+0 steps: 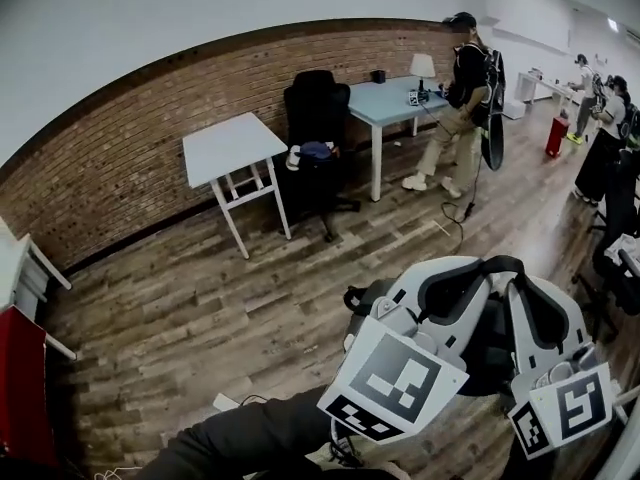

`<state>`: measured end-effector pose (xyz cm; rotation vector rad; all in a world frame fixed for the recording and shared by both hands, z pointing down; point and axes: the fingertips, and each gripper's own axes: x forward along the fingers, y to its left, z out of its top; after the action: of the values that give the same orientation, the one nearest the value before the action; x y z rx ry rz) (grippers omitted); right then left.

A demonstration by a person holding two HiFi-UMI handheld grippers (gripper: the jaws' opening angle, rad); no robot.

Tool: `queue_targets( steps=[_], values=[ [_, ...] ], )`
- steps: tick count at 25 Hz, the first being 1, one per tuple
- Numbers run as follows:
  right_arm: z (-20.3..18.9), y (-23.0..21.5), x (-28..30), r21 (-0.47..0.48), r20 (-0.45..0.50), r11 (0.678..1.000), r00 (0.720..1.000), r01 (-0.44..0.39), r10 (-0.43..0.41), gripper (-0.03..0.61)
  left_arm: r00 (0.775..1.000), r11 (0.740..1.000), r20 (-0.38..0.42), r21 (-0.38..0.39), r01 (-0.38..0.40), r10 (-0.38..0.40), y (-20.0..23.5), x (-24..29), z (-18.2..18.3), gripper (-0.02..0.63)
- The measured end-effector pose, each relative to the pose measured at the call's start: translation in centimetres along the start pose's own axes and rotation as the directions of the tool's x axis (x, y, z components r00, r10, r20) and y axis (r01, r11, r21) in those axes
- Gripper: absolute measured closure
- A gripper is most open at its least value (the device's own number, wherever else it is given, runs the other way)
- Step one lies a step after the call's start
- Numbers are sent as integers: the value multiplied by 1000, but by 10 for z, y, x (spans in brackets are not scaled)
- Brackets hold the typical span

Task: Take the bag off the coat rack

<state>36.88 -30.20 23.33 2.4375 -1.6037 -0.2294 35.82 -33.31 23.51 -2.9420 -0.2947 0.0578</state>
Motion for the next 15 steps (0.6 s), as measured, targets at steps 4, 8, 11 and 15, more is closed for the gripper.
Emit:
queue_targets(
  steps=[4,8,11,15],
  values=[
    [8,24,73,-13,47,987,986,-157,158,541,985,985,-28,1,-171,171,72,-15,-10,574],
    [22,54,156,-25,75,949,947,-313,314,541,942,945,-69,0,-328,327,156,-34,-18,574],
    [21,73,212,-18,95,907,903,-420,420,541,903,907,-93,13,-420,419,210,-42,-29,574],
    [14,88,274,-35,127,838,830,-544,543,541,832,840,-122,20,-543,541,264,-47,-50,574]
  ],
)
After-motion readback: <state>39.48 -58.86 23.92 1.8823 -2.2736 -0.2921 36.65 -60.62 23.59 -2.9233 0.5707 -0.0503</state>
